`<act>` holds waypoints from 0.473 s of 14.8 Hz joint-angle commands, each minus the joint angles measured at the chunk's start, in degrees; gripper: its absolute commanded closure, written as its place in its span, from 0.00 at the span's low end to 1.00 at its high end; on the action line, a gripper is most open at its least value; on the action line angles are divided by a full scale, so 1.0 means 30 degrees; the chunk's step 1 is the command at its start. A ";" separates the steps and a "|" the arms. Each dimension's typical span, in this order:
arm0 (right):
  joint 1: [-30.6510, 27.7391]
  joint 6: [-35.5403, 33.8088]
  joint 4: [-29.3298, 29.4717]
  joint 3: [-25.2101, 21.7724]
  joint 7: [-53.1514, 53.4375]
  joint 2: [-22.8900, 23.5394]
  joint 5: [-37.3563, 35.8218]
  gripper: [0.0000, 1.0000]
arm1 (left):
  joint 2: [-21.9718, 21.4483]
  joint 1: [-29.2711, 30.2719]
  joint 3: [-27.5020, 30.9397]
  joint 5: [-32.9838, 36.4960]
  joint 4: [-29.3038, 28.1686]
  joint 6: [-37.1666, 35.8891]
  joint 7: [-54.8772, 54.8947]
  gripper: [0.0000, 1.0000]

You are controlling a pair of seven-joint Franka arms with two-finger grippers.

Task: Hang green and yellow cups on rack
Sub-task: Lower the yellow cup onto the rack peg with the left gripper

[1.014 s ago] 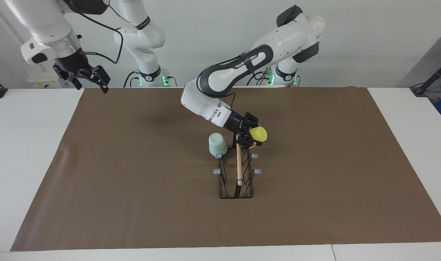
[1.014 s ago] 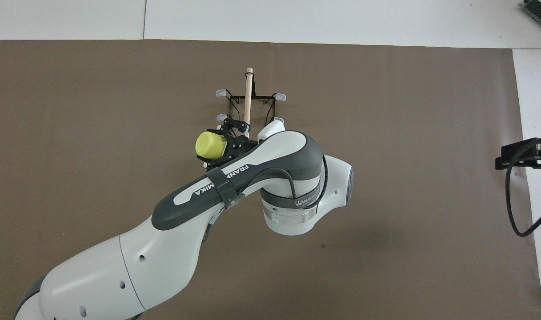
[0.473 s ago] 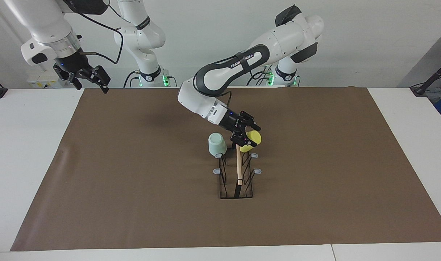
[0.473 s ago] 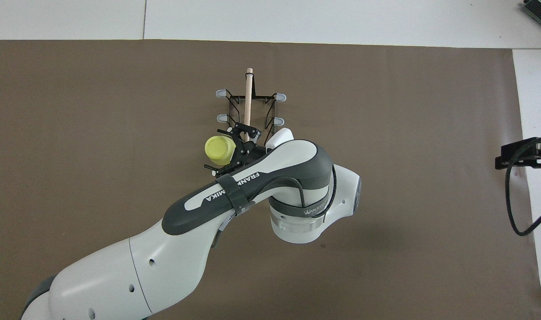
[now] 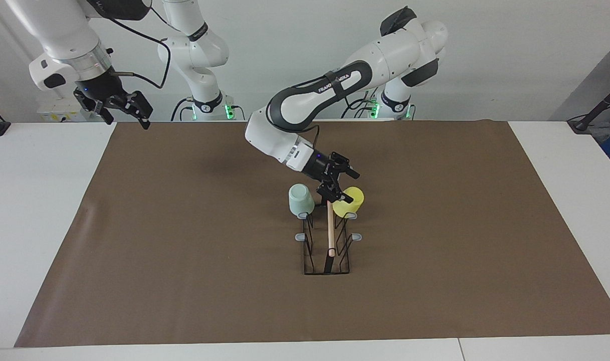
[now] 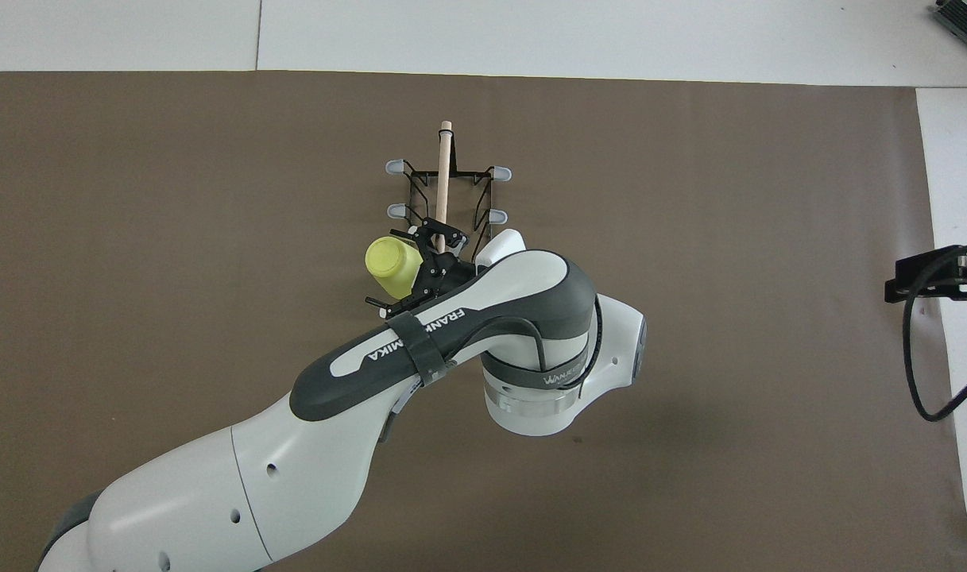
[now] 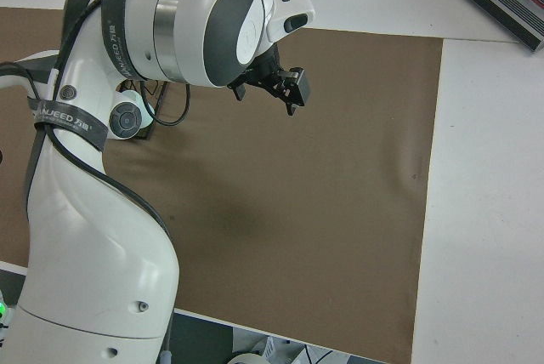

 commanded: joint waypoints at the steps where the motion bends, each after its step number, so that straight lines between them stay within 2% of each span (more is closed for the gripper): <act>1: -0.0228 0.0062 0.0291 0.0083 0.0099 0.0193 0.0433 0.00 | -0.0992 -0.0257 0.0204 -0.0965 0.0185 -0.0174 0.0091 0.00; 5: -0.0199 0.0091 0.0291 0.0083 0.0128 0.0193 0.0433 0.00 | -0.2310 -0.0053 0.0467 -0.2579 0.0215 -0.0113 0.1583 0.00; 7: -0.0199 0.0062 0.0320 0.0083 0.0157 0.0164 0.0433 0.00 | -0.3071 0.0442 0.0467 -0.4155 0.0244 0.0119 0.2109 0.00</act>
